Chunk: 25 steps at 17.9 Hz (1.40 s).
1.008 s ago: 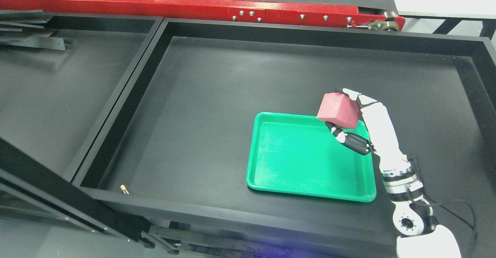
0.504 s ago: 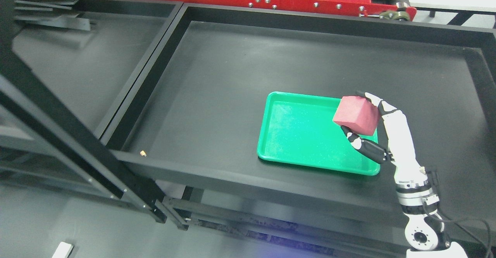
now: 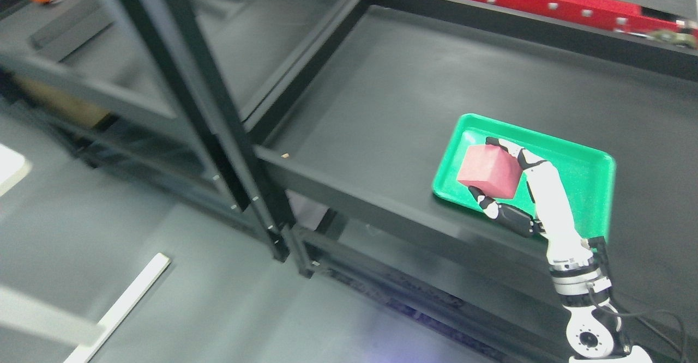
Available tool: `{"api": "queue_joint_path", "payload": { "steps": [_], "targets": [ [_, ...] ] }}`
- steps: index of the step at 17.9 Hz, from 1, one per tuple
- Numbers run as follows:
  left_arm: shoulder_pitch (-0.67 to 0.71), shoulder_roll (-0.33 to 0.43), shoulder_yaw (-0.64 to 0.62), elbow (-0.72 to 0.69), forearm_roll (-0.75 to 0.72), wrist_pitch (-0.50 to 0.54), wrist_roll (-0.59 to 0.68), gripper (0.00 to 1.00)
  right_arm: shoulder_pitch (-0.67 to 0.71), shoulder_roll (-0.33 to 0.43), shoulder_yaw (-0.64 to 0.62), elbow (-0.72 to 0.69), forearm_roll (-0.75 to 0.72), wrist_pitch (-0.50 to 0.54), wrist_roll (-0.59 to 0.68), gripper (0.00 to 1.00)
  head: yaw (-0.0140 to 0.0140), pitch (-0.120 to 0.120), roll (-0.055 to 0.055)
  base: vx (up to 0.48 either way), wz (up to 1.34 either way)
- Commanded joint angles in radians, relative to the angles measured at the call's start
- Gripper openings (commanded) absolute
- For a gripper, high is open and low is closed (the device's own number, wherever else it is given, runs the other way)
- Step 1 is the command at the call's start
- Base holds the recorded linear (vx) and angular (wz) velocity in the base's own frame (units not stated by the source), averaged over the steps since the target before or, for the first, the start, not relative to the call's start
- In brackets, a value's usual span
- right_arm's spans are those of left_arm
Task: Pick pink block from left shelf to tray
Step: 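Carry the pink cube in the right hand toward the blue tray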
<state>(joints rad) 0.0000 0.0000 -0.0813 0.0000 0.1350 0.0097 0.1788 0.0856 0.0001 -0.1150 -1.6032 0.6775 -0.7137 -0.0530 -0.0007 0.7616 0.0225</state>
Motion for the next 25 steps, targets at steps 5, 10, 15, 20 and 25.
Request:
{"api": "queue_joint_path", "payload": {
  "steps": [5, 10, 15, 20, 25],
  "targets": [
    [-0.029, 0.017, 0.0, -0.017, 0.0, -0.001, 0.001, 1.0, 0.003, -0.018, 0.038, -0.017, -0.009, -0.004, 0.001, 0.05, 0.0, 0.0, 0.0, -0.176, 0.75],
    [-0.029, 0.017, 0.0, -0.017, 0.0, -0.001, 0.001, 1.0, 0.002, -0.018, 0.041, -0.017, -0.012, -0.006, 0.001, 0.05, 0.0, 0.0, 0.0, -0.154, 0.68],
    [-0.031, 0.017, 0.0, -0.017, 0.0, -0.001, 0.001, 1.0, 0.0, -0.018, 0.064, -0.017, -0.012, -0.007, 0.002, 0.06, 0.0, 0.0, 0.0, -0.119, 0.5],
    [-0.029, 0.017, 0.0, -0.017, 0.0, -0.001, 0.001, 1.0, -0.001, -0.018, 0.075, -0.017, -0.012, -0.007, 0.004, 0.06, 0.0, 0.0, 0.0, -0.094, 0.41],
    [-0.029, 0.017, 0.0, -0.017, 0.0, -0.001, 0.001, 1.0, -0.004, -0.018, 0.094, -0.014, -0.01, -0.007, 0.004, 0.06, 0.0, 0.0, 0.0, -0.139, 0.58]
  ]
}}
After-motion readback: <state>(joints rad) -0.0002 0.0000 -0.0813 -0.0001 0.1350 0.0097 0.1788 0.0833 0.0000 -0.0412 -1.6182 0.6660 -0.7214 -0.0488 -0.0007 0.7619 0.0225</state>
